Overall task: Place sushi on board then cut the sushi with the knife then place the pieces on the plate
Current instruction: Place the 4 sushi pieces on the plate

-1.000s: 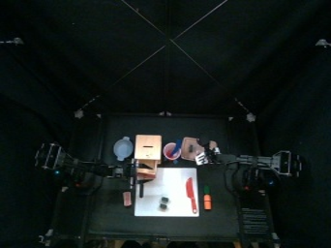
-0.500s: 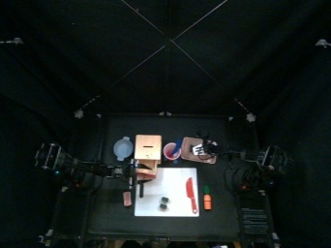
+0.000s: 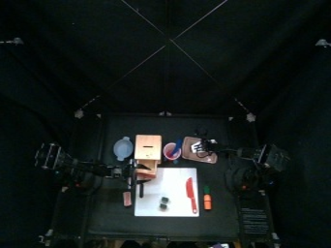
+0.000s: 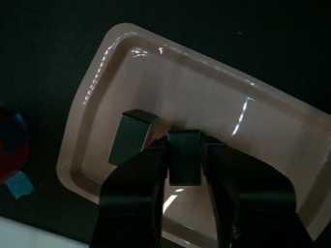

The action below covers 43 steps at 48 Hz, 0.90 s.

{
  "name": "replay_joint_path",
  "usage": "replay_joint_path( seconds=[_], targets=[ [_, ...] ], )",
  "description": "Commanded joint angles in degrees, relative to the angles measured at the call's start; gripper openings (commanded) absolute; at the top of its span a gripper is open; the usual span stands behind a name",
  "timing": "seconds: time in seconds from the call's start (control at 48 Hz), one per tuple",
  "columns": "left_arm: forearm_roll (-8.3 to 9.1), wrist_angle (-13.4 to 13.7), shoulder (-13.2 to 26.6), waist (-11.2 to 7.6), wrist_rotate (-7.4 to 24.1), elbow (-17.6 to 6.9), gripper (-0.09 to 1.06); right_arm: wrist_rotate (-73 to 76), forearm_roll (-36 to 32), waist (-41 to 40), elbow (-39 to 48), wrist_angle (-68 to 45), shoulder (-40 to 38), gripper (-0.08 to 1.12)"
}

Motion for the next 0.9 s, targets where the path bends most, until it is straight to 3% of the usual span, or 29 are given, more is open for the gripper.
replay_joint_path(
  seconds=[0.021,0.312,0.625,0.896],
  targets=[
    [0.00,-0.3,-0.7,-0.18,0.0,-0.6,0.91,-0.1,-1.1,0.0,-0.8,0.2,-0.8,0.63],
    [0.00,-0.3,-0.8,-0.18,-0.1,-0.7,0.91,-0.1,-0.9,1.7,-1.0,0.3,-1.8,0.84],
    [0.00,-0.3,-0.8,-0.18,-0.1,-1.3,0.91,-0.7,-0.1,6.6,-0.7,4.7,-11.0,0.86],
    [-0.09,-0.3,-0.8,-0.18,0.0,-2.2,0.91,-0.9,-3.1,18.2,1.1,3.4,-21.1,0.86]
  ],
)
